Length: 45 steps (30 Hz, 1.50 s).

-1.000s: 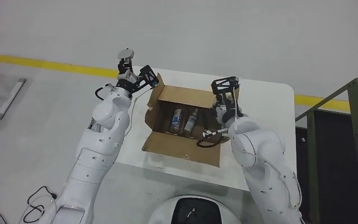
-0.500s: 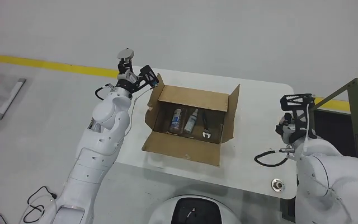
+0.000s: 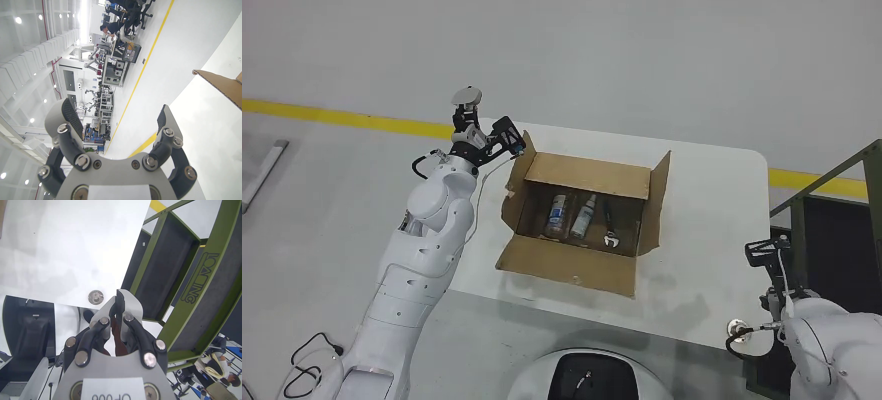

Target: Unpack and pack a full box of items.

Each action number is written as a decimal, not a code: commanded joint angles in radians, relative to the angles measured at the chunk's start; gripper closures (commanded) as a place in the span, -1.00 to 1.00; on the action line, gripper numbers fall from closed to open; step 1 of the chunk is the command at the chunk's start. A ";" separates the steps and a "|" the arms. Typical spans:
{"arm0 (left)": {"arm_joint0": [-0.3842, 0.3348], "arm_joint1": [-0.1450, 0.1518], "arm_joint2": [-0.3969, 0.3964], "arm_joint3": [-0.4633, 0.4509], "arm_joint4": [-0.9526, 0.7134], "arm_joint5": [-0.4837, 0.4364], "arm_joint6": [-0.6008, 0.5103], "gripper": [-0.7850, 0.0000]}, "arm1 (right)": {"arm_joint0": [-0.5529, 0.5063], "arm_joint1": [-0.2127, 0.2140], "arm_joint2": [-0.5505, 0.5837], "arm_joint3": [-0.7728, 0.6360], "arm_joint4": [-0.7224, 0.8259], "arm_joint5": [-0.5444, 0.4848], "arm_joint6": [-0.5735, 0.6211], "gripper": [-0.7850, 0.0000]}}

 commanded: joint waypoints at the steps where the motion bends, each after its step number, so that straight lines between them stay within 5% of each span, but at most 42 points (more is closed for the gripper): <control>1: 0.000 0.000 0.000 0.000 0.000 0.000 0.000 -1.00 | 0.000 0.000 0.000 0.000 0.000 0.000 0.000 1.00; 9: 0.000 0.000 0.000 0.000 0.000 0.000 0.000 -1.00 | -0.008 0.000 0.003 0.013 -0.005 -0.001 -0.006 1.00; 16: 0.000 0.000 0.000 0.000 0.000 0.000 0.000 -1.00 | -0.111 0.023 0.021 0.056 -0.134 -0.074 -0.074 1.00; 24: 0.000 0.000 0.000 0.000 0.000 0.000 0.000 -1.00 | -0.194 0.057 0.018 0.111 -0.113 -0.105 -0.105 0.94; 26: 0.000 0.000 0.000 0.000 0.000 0.000 0.000 -1.00 | -0.189 0.063 0.021 0.138 -0.068 -0.095 -0.095 0.76; 27: 0.000 0.000 0.000 0.000 0.000 0.000 0.000 -1.00 | -0.187 0.067 0.019 0.156 -0.059 -0.094 -0.094 0.30; 28: 0.000 0.000 0.000 0.000 0.000 0.000 0.000 -1.00 | -0.181 0.070 0.019 0.175 -0.025 -0.087 -0.087 0.15; 32: 0.000 0.000 0.000 0.000 0.000 0.000 0.000 -1.00 | -0.147 0.083 0.020 0.235 0.063 -0.071 -0.070 0.10; 34: 0.000 0.000 0.000 0.000 0.000 0.000 0.000 -1.00 | -0.131 0.086 0.016 0.268 0.110 -0.058 -0.058 -0.20; 38: 0.000 0.000 0.000 0.000 0.000 0.000 0.000 -1.00 | -0.108 0.094 0.005 0.313 0.126 -0.050 -0.053 0.03; 45: 0.000 0.000 0.000 0.000 0.000 0.000 0.000 -1.00 | -0.094 0.096 0.014 0.367 0.195 -0.015 -0.093 0.08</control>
